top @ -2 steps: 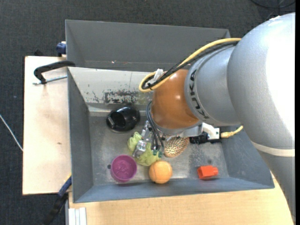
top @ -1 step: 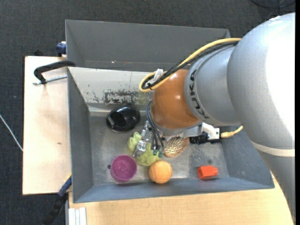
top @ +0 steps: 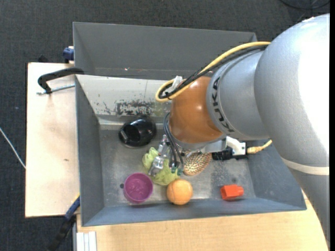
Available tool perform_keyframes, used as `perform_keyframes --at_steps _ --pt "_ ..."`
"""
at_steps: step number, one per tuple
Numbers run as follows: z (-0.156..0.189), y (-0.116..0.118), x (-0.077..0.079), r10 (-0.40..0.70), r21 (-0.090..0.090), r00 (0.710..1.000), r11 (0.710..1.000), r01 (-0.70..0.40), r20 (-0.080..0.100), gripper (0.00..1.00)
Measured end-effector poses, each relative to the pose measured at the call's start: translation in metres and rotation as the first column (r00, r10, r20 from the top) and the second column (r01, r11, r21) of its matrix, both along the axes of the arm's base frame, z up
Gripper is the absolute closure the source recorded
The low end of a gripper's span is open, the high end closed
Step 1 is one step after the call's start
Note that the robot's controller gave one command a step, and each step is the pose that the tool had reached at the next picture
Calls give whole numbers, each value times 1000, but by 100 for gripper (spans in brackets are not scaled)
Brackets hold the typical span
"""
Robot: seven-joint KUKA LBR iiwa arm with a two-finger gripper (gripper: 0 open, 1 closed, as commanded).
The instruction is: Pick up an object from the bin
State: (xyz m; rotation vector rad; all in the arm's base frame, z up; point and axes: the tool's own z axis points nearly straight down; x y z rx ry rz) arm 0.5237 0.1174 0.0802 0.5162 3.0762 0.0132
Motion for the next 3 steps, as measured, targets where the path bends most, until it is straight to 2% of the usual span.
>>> perform_keyframes --at_steps 1,3 --pt "10 0 -2 1 -2 1000 1000 -1 -15 100" --pt "39 0 -3 1 -3 1000 1000 -1 -21 100"
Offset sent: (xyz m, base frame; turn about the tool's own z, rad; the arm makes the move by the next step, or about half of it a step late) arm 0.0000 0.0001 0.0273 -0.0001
